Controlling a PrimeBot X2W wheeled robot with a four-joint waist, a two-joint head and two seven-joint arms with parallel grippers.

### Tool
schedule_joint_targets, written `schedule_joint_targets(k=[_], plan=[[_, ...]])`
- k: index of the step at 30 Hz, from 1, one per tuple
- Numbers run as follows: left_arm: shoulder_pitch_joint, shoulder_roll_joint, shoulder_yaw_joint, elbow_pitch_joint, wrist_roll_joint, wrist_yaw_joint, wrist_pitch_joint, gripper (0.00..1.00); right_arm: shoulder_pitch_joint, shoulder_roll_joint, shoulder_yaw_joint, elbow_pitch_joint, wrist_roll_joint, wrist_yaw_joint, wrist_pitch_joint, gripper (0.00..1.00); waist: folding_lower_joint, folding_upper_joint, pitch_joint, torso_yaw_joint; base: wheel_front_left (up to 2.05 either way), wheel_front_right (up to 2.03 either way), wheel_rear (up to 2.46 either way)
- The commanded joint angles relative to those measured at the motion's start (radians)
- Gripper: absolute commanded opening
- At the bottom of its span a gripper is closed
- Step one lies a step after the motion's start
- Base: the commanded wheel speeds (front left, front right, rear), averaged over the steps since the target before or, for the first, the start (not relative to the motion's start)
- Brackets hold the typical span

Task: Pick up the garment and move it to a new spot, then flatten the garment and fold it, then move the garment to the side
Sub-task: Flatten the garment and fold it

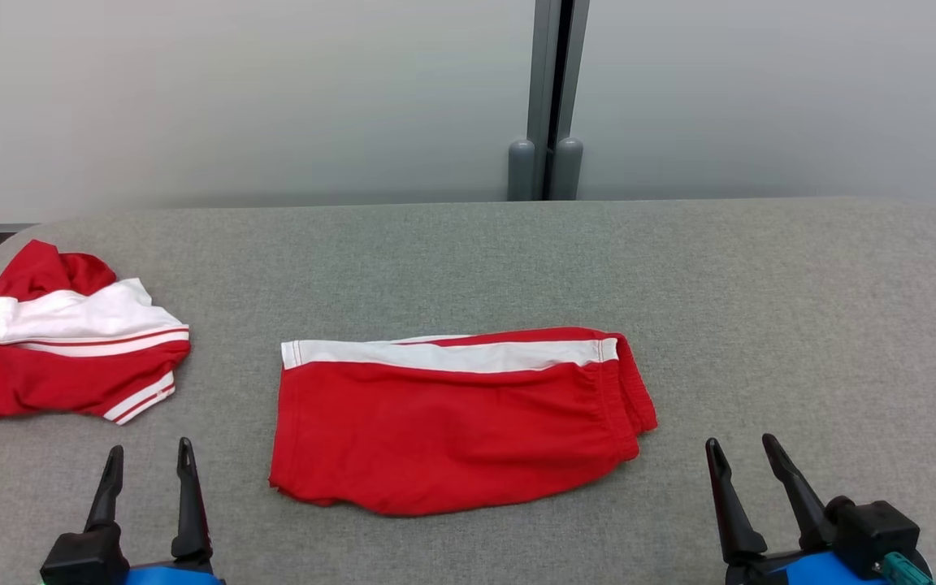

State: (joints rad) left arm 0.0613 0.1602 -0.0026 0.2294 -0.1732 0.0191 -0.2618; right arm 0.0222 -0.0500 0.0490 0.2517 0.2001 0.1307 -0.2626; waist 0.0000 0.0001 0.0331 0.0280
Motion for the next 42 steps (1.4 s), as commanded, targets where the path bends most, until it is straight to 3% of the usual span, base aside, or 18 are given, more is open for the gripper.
schedule_joint_targets(k=[1,9,17,26,34,40,42], plan=[[0.005,-0.002,0.011,0.007,0.006,-0.005,-0.004,1.00,0.007,-0.002,-0.001,0.005,-0.007,0.000,-0.003,1.00,0.0000,-0.0001,-0.001,0.000,0.00,0.00,0.00],[-0.013,-0.024,0.048,0.029,0.027,-0.037,-0.004,1.00,-0.014,-0.001,0.011,0.030,-0.017,0.000,-0.003,1.00,0.0000,-0.0001,0.001,0.003,0.00,0.00,0.00],[-0.044,-0.055,0.055,0.037,0.052,-0.062,-0.004,1.00,-0.166,-0.001,0.059,0.089,-0.074,0.000,-0.002,1.00,0.0000,-0.0001,0.025,0.029,0.00,0.00,0.00],[-0.087,-0.079,0.053,0.045,0.069,-0.086,-0.004,1.00,-0.408,-0.002,0.062,0.336,-0.130,0.000,0.064,1.00,0.0000,-0.0001,0.069,0.081,0.00,0.00,0.00],[-0.110,-0.090,0.055,0.044,0.082,-0.095,-0.004,1.00,-0.500,-0.002,0.002,0.608,-0.140,0.000,0.063,1.00,0.0000,-0.0001,0.095,0.107,0.00,0.00,0.00],[-0.117,-0.098,0.063,0.049,0.086,-0.097,-0.005,1.00,-0.537,-0.002,0.036,0.759,-0.052,0.000,0.049,1.00,0.0000,-0.0001,0.107,0.109,0.00,0.00,0.00],[-0.125,-0.100,0.065,0.051,0.086,-0.100,-0.005,1.00,-0.541,-0.001,0.109,0.790,0.049,0.000,0.040,1.00,0.0000,-0.0001,0.112,0.109,0.00,0.00,0.00]])
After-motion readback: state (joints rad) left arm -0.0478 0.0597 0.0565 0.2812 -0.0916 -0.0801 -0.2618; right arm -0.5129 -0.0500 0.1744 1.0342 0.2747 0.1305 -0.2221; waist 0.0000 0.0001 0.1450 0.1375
